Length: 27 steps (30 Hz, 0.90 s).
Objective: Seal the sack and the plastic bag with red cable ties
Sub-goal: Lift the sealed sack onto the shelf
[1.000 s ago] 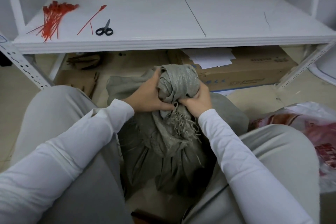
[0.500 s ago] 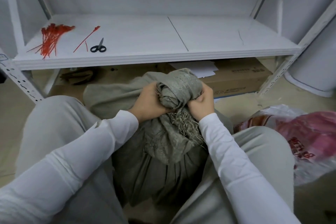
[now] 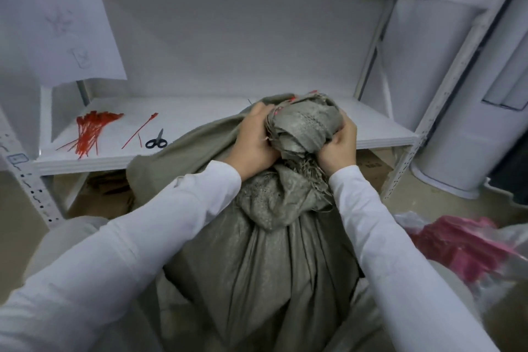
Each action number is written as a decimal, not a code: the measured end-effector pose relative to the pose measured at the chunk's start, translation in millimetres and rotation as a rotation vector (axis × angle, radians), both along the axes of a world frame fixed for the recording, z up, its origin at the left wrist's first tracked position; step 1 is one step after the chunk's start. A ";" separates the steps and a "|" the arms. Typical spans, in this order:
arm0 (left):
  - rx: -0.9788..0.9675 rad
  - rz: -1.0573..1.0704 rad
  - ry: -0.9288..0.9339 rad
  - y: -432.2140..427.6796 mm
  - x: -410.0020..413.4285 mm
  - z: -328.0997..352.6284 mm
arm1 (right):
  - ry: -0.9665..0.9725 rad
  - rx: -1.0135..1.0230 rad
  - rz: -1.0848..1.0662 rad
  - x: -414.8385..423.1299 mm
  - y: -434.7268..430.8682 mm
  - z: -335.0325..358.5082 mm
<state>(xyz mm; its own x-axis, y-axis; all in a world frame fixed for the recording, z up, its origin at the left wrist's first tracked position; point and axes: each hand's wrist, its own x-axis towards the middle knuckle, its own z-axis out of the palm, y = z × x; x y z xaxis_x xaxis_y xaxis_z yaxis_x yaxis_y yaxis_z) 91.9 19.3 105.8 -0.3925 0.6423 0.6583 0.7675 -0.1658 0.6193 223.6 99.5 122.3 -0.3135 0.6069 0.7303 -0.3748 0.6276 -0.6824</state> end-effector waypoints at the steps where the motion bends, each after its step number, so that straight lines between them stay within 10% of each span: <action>1: 0.043 -0.024 0.026 6.6 1.5 10.0 | 0.011 -0.032 -0.004 2.0 6.1 5.8; 10: 0.287 -0.094 0.231 68.4 4.2 123.2 | 0.429 -0.582 0.361 -2.9 36.5 126.5; 17: 0.349 -0.112 0.321 119.3 -33.6 212.5 | 0.618 -0.468 0.500 -47.8 93.9 206.6; 25: 0.153 -0.119 0.252 169.9 -79.7 190.2 | 0.407 -0.419 0.582 -89.3 171.6 152.4; 27: 0.011 -0.071 0.299 176.7 -93.6 162.5 | 0.154 -0.277 0.303 -87.4 176.1 112.2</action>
<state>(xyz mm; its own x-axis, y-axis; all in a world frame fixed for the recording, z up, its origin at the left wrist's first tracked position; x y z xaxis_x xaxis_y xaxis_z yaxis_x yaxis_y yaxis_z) -1.8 196.1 268.3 -0.1350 0.6536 0.7447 0.9016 -0.2308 0.3660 136.2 275.6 234.4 -0.4074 0.6841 0.6049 -0.6242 0.2749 -0.7313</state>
